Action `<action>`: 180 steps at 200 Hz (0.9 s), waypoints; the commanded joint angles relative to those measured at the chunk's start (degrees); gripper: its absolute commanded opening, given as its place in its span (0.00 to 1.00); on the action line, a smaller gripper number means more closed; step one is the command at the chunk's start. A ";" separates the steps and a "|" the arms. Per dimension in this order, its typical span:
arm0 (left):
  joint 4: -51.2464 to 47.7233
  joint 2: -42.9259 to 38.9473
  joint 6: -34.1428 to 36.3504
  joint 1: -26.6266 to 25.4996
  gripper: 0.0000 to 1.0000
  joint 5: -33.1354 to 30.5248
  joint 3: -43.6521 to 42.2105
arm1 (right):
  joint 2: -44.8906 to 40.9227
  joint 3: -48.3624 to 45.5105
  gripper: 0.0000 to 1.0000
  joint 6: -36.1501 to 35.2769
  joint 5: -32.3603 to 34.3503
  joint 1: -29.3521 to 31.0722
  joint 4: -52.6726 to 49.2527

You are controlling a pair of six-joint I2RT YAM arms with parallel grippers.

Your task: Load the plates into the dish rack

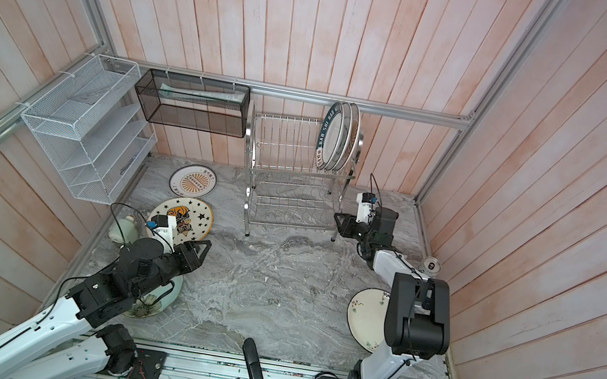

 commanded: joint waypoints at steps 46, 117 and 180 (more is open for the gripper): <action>2.18 0.15 0.53 -0.16 0.50 1.13 -0.99 | -13.30 -6.50 0.44 0.16 8.40 -0.60 -5.91; 5.28 3.70 1.49 -0.11 0.50 2.47 -0.49 | -33.04 -23.54 0.50 7.64 21.99 -2.98 -13.25; 19.94 20.65 -4.10 -7.85 0.50 7.69 -0.87 | -39.74 -27.80 0.52 10.55 22.52 -5.53 -19.03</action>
